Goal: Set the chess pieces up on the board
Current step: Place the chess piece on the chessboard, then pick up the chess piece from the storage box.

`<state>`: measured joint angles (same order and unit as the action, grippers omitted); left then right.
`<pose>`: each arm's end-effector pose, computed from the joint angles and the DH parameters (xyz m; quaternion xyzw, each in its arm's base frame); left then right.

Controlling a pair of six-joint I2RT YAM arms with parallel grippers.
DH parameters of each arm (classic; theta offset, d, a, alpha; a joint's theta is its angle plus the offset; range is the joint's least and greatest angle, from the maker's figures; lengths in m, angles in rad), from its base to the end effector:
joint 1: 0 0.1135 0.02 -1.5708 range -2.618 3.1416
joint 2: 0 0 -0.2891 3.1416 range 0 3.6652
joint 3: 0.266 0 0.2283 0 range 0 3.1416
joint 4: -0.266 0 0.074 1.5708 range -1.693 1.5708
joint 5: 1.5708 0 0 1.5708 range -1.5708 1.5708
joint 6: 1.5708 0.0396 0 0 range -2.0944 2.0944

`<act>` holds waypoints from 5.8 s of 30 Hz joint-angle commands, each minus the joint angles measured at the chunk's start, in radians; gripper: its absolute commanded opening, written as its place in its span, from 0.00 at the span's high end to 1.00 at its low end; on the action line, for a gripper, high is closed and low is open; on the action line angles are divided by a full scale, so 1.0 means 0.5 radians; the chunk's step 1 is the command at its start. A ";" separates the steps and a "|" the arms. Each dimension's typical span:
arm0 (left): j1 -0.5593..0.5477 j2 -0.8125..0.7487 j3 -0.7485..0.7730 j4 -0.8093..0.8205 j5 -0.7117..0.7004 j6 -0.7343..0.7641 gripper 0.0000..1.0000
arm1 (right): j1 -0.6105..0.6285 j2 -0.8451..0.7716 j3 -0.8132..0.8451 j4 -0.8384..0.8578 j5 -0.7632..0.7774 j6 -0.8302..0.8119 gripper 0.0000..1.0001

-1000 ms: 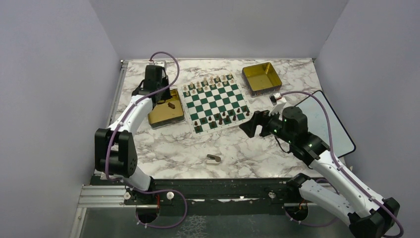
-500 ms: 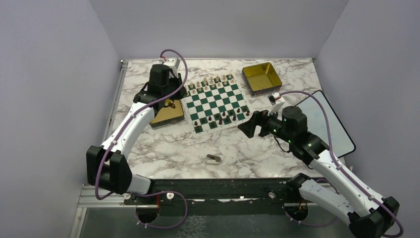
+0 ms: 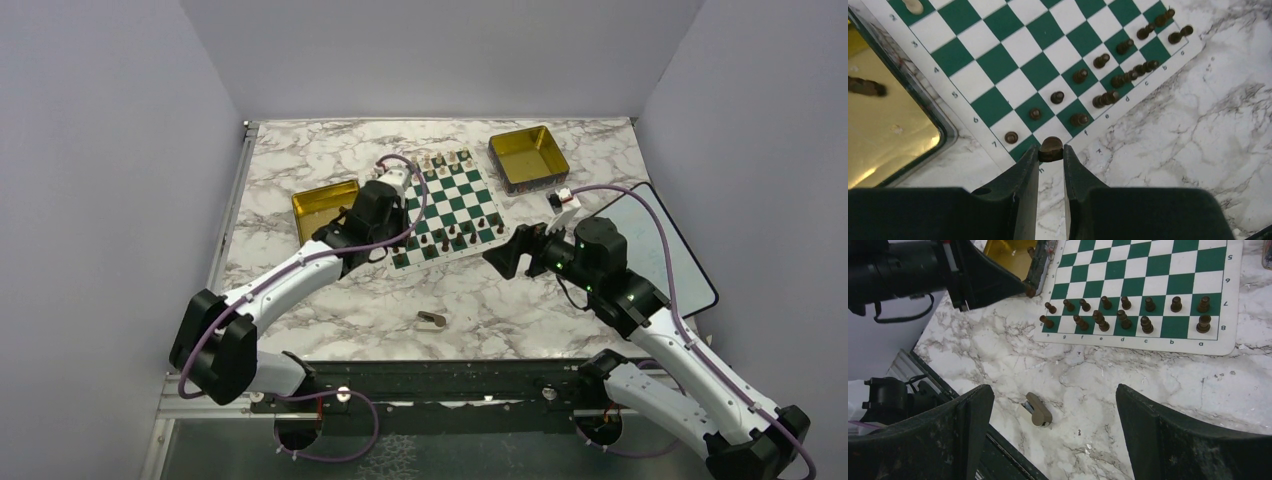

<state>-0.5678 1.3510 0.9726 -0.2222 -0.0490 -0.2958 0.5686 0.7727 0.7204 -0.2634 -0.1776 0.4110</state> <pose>0.2350 -0.1476 0.3059 0.1086 0.8777 -0.1754 0.4324 0.1172 0.0832 0.3287 -0.1154 0.7997 0.3385 0.4823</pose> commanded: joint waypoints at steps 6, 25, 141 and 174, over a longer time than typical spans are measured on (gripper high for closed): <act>-0.221 0.024 -0.302 0.471 -0.408 -0.156 0.82 | 0.007 0.006 -0.011 0.006 0.037 -0.021 0.02; -0.328 0.298 -0.327 0.609 -0.488 -0.165 0.82 | 0.007 -0.029 0.000 -0.051 0.064 -0.058 0.01; 0.715 0.578 0.422 -0.280 -0.752 -1.401 0.63 | 0.007 -0.062 -0.029 -0.038 0.097 -0.109 0.00; 0.777 1.160 0.573 -0.168 -0.644 -1.455 0.60 | 0.007 0.010 -0.017 -0.022 0.131 -0.162 0.00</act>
<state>-0.1844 1.9110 1.2381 -0.3157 -0.3878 -1.0203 0.5686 0.7807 0.7139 -0.2863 -0.1402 0.3458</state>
